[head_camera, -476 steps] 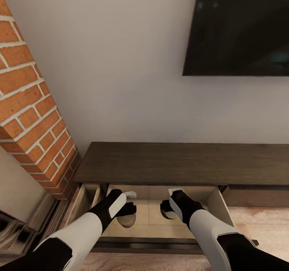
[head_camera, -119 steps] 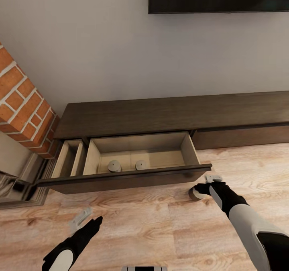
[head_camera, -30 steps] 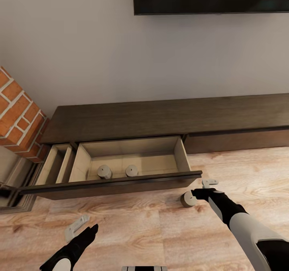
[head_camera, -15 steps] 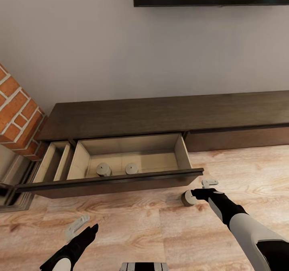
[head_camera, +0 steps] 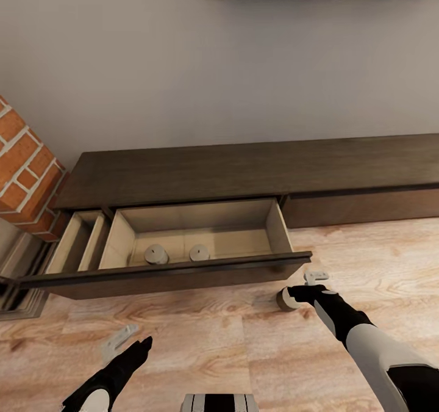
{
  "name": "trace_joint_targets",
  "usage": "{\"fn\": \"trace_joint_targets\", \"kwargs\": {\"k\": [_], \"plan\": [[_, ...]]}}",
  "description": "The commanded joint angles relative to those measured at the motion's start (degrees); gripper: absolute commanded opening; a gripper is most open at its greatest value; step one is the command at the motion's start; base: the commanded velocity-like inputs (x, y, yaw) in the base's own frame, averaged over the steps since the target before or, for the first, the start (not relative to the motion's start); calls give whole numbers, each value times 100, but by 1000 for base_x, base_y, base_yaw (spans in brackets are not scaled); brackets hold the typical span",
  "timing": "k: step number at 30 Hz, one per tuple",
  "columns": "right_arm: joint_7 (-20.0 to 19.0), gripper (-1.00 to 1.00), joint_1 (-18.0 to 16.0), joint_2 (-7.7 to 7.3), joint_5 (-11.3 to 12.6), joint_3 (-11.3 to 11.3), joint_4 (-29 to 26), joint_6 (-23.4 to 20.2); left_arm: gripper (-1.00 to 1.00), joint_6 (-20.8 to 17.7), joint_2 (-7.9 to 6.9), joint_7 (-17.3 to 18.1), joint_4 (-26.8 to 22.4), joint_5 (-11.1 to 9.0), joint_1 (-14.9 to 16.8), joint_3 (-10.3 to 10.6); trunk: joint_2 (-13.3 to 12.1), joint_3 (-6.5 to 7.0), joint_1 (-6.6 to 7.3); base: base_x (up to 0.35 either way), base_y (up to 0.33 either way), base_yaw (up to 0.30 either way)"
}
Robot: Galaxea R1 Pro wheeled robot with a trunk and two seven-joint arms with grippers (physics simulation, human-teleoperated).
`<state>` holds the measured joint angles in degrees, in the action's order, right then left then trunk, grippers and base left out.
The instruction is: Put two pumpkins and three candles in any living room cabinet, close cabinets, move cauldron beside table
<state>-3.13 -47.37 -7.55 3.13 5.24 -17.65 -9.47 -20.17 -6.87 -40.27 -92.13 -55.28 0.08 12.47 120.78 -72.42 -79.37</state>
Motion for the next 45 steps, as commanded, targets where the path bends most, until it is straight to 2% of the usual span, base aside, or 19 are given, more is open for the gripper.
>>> {"fn": "trace_joint_targets", "kwargs": {"k": [1, 3, 6, 12, 30, 45], "plan": [[-1, 100, 0, 5, 0, 1, -2, 1, 100, -5, 0, 38, -1, -2, 43, 9, 0, 0, 0, 0, 0, 0], [-2, 100, 0, 14, 1, 5, -5, 3, 100, -26, 4, 167, -3, -3, 145, 58, 0, 0, 0, 0, 0, 0], [-3, 100, 0, 81, -1, 5, -3, 1, 100, -111, 7, 481, -5, 3, 291, 295, 0, 0, 0, 0, 0, 0], [-4, 100, 0, 162, -12, 6, -2, -2, 100, -134, 10, 686, -4, 14, 324, 498, 40, -18, -22, 0, 0, 0], [5, 100, 0, 166, 0, 5, 7, 18, 100, -136, 10, 696, 3, 17, 318, 529, 762, -341, -417, 0, 0, 0], [5, 100, -12, 127, -17, -13, 13, 213, 100, -138, 10, 696, 18, 29, 318, 535, 1364, -610, -747, 0, 0, 0]]}}
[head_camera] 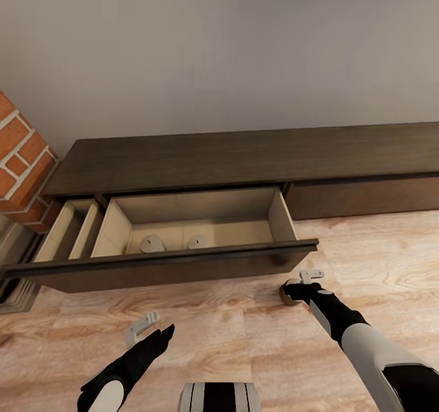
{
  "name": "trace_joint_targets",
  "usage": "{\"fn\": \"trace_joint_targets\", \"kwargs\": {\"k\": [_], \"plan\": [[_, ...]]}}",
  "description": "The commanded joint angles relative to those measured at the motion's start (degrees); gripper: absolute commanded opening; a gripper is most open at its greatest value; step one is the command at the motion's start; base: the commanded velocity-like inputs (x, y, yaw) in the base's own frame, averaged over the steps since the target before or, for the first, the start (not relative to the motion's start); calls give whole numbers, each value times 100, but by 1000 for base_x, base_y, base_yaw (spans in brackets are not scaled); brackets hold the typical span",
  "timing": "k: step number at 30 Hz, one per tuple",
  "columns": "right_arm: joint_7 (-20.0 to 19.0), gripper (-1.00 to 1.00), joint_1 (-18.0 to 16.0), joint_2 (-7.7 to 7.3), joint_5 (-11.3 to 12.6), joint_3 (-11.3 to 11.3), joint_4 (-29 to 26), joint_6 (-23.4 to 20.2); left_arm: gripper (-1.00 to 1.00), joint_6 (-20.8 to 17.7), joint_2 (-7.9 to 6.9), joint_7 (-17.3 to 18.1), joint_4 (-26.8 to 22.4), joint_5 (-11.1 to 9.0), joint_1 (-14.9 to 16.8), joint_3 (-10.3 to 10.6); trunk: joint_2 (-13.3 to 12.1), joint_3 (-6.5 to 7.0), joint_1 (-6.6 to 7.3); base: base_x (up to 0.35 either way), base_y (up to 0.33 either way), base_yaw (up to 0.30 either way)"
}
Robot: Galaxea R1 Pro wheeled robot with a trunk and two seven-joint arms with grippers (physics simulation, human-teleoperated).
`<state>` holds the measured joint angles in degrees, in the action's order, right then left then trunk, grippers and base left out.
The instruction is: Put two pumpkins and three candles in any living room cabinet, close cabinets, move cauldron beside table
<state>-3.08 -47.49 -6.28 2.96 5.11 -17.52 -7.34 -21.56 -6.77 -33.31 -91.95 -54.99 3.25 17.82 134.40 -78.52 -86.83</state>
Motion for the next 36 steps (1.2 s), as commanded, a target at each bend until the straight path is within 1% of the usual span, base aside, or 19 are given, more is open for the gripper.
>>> {"fn": "trace_joint_targets", "kwargs": {"k": [1, 15, 20, 22, 25, 29, 36], "plan": [[0, 100, -1, -3, 2, -2, 0, 1, 100, 1, 0, 0, 0, 3, 0, 1, 42, -19, -22, 0, 0, 0], [-6, 100, -29, -31, 24, -28, -4, -12, 100, -6, 0, 0, 5, 18, 0, 2, 603, -270, -330, 0, 0, 0], [-91, 100, -59, -59, 32, -48, -52, -23, 100, -4, 0, 0, 17, 28, 0, 2, 603, -270, -330, 0, 0, 0], [-389, 100, -70, -70, 25, -60, -149, -43, 100, -4, 0, 0, 24, 36, 0, 2, 603, -270, -330, 0, 0, 0], [-560, 100, -74, -101, 22, -72, -293, -63, 100, -5, 0, 0, 26, 39, 0, 2, 603, -270, -330, 0, 0, 0], [-641, 100, -72, -120, 24, -78, -366, -79, 100, -5, 0, 0, 28, 40, 0, 2, 603, -270, -330, 0, 0, 0], [-651, 100, -68, -133, 28, -80, -368, -90, 100, -4, 0, 0, 28, 41, 0, 2, 603, -270, -330, 0, 0, 0]]}}
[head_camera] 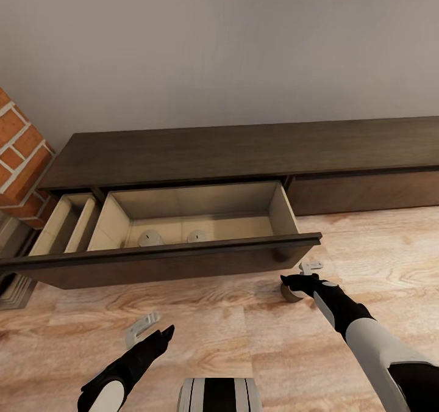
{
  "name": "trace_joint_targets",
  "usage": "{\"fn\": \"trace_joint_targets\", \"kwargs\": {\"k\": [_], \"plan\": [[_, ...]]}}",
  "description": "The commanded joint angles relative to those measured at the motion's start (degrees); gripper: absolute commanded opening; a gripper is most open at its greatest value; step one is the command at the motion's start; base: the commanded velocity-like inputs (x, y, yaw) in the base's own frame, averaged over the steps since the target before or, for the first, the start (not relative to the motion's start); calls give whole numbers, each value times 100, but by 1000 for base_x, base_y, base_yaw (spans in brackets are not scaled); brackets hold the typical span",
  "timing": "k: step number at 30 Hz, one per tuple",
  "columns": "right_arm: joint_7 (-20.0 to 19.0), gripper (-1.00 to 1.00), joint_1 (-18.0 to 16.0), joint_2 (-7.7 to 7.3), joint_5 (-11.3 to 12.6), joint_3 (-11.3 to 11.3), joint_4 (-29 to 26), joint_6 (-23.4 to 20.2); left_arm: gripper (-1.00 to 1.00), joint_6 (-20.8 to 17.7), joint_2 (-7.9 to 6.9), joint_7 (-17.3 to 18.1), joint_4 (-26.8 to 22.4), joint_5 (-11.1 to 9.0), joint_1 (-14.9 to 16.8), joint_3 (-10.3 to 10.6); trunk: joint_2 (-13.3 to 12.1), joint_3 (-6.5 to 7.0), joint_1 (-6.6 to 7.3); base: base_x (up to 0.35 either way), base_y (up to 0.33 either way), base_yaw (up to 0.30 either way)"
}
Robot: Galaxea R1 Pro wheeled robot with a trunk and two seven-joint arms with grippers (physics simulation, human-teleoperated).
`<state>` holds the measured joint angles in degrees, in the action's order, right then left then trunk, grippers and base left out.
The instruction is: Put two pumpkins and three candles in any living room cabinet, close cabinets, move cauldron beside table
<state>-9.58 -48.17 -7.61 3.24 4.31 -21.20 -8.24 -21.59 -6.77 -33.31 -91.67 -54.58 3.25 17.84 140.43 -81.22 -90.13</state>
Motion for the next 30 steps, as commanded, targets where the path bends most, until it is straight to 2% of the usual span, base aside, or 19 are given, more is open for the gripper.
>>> {"fn": "trace_joint_targets", "kwargs": {"k": [1, 11, 18, 24, 28, 30], "plan": [[0, 100, 0, -1, 0, 0, 2, 0, 100, -1, 0, 0, 0, 0, 0, 0, 0, 0, 0, 0, 0, 0], [7, 100, 1, -42, -7, -2, 38, -2, 100, -1, 0, -1, 0, 0, -6, -1, 0, 0, 0, 0, 0, 0], [9, 100, 1, -187, -2, -8, 59, -2, 100, -2, 0, 0, 0, 0, -8, 0, 0, 0, 0, 0, 0, 0], [9, 100, 1, -246, 0, -9, 82, -2, 100, -2, 0, 0, 0, 0, -9, 0, 0, 0, 0, 0, 0, 0], [9, 100, 1, -257, 1, -9, 81, -1, 100, -3, 0, 0, 0, 0, -9, 0, 0, 0, 0, 0, 0, 0], [28, 100, -59, -191, 15, -35, 138, -59, 100, 24, -66, -34, 66, 56, -74, -63, 0, 0, 0, 0, 0, 0]]}}
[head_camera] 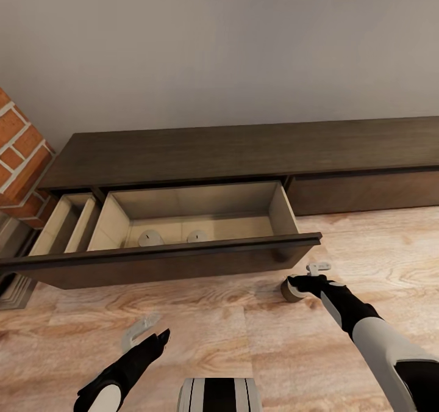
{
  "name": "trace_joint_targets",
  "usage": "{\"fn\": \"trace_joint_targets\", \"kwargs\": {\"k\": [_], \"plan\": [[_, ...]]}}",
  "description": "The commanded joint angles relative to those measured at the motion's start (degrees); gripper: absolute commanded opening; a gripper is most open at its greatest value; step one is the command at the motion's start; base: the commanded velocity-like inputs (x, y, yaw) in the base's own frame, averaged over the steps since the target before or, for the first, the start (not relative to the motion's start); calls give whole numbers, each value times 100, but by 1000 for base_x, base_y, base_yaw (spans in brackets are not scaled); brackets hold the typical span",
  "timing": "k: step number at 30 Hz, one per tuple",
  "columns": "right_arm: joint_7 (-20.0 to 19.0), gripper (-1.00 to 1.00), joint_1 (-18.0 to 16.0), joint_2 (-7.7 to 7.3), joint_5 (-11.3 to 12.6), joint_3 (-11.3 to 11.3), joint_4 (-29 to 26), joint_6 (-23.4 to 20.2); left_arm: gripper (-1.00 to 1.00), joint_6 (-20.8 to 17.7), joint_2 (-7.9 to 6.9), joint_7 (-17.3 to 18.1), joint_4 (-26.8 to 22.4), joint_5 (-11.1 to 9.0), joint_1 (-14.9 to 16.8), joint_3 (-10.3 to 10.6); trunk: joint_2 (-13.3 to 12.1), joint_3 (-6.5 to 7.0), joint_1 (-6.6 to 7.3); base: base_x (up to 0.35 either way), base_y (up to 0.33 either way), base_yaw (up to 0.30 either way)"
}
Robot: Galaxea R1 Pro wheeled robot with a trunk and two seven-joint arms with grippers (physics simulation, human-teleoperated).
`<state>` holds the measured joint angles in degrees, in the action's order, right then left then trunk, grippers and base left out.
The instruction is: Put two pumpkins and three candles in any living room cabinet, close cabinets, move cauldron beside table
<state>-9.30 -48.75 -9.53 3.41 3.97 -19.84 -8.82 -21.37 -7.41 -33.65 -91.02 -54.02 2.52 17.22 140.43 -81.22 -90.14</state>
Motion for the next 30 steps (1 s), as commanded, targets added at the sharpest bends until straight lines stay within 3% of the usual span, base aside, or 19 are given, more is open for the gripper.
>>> {"fn": "trace_joint_targets", "kwargs": {"k": [1, 5, 23, 30], "plan": [[2, 100, -1, 15, -2, 1, 6, -2, 100, 1, -33, 0, 33, 1, -33, -1, 0, 0, 0, 0, 0, 0], [2, 100, -1, 15, -2, 1, 6, -2, 100, 1, -158, 0, 113, 1, -39, -1, 0, 0, 0, 0, 0, 0], [2, 100, -2, 14, -6, 1, 16, -2, 100, 1, -155, 0, 113, 0, -42, 0, 0, 0, 0, 0, -4, 0], [7, 100, 19, 6, -10, -2, 44, -4, 100, 8, -316, 8, 312, -17, -100, -49, 0, 0, 0, 0, -193, 0]]}}
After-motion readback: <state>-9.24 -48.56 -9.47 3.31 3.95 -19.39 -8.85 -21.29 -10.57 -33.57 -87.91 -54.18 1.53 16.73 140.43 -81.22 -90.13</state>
